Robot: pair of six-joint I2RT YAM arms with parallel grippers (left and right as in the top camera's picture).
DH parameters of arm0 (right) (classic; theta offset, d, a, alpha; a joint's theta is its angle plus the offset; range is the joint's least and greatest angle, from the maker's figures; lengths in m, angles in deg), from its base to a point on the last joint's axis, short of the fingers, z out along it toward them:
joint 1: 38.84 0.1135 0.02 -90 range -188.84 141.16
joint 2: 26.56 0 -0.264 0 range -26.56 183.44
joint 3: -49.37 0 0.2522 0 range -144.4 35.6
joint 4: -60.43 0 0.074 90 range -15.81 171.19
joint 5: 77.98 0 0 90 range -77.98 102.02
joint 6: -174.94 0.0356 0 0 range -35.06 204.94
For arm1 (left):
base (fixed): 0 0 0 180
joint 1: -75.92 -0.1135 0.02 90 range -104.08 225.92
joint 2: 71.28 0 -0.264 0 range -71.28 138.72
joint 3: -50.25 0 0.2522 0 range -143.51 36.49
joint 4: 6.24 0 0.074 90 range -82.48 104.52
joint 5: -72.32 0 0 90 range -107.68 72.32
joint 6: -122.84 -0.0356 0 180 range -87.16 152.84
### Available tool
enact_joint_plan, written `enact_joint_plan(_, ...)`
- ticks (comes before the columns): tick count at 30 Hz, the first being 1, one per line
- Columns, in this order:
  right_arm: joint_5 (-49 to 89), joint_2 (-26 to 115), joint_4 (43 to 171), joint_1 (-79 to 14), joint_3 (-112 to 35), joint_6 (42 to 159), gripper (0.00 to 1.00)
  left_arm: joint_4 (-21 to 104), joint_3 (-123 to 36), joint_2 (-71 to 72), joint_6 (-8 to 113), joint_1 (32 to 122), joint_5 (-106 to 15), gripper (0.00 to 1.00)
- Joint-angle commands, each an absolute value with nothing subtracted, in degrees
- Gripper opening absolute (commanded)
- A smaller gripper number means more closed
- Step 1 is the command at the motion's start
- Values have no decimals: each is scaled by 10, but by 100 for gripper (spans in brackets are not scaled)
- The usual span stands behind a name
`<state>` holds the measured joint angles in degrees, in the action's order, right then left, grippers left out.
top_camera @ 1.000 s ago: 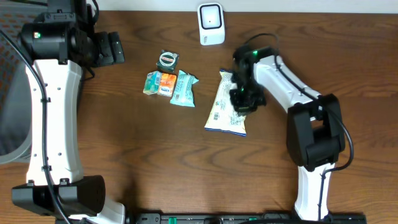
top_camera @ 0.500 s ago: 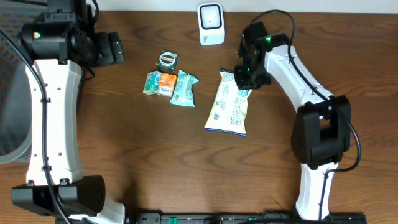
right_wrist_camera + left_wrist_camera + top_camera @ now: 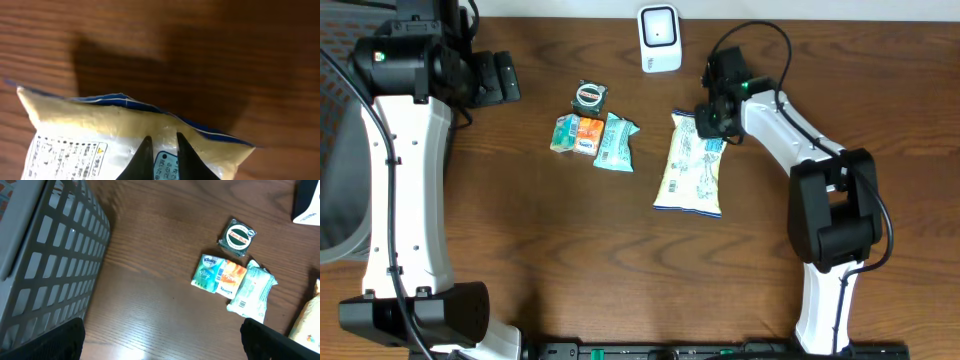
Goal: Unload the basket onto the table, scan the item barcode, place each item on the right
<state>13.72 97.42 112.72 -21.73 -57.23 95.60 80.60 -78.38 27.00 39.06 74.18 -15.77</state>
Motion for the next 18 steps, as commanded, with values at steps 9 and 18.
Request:
enact_joint_plan(9, 160, 967, 1101, -194, -588, 956, 16, 806, -781, 272, 396, 739, -148, 98)
enact_joint_plan(18, 164, 927, 1252, -193, -669, 956, 17, 806, -781, 272, 396, 739, -148, 98)
